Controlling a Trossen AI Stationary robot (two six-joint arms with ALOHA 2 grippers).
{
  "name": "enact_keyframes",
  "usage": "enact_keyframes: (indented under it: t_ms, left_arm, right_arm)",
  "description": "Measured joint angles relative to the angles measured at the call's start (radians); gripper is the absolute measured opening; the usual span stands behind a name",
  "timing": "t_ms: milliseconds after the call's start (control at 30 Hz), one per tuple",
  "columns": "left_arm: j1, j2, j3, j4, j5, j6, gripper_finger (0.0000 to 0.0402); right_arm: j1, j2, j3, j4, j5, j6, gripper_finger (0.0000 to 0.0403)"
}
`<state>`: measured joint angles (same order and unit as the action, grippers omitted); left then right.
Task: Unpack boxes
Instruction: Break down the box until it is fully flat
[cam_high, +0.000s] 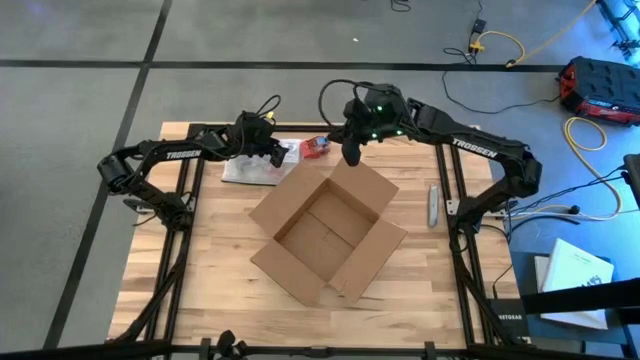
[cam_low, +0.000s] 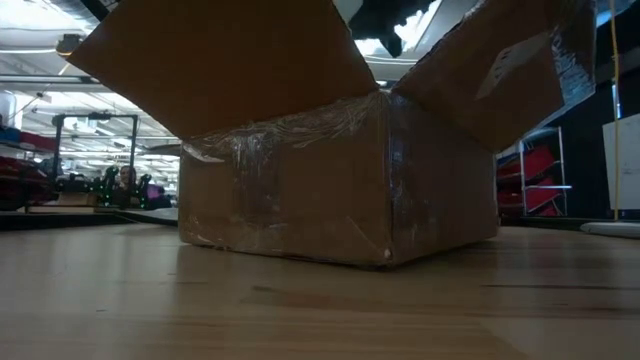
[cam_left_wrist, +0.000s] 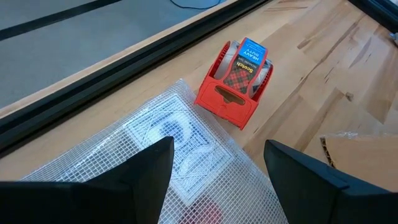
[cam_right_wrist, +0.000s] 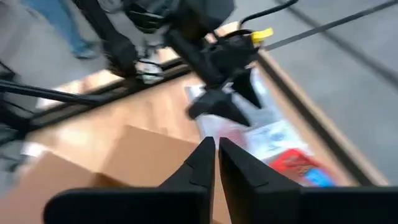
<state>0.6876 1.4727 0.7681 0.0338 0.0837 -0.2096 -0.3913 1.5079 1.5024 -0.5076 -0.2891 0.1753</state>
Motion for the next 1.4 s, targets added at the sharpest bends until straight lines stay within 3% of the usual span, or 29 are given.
enact_keyframes:
  t_ms: [167, 533, 967, 1200, 1400]
  left_arm:
    - [0.0, 0.0, 0.0, 0.0, 0.0, 0.0, 0.0239]
    - [0.0, 0.0, 0.0, 0.0, 0.0, 0.0, 0.0239]
    - [0.0, 0.0, 0.0, 0.0, 0.0, 0.0, 0.0239]
    - [0.0, 0.0, 0.0, 0.0, 0.0, 0.0, 0.0239]
    - [0.0, 0.0, 0.0, 0.0, 0.0, 0.0, 0.0239]
  right_arm:
    - [0.018, -0.009, 0.001, 0.014, -0.066, 0.151, 0.0062]
    - [0.034, -0.007, 0.001, 0.088, -0.123, 0.111, 0.016]
    - [0.046, -0.007, 0.001, 0.146, -0.149, 0.29, 0.0165]
    - [0.066, -0.005, 0.001, 0.126, -0.149, 0.289, 0.0165]
    - [0.049, 0.004, 0.003, -0.017, 0.026, 0.161, 0.0165]
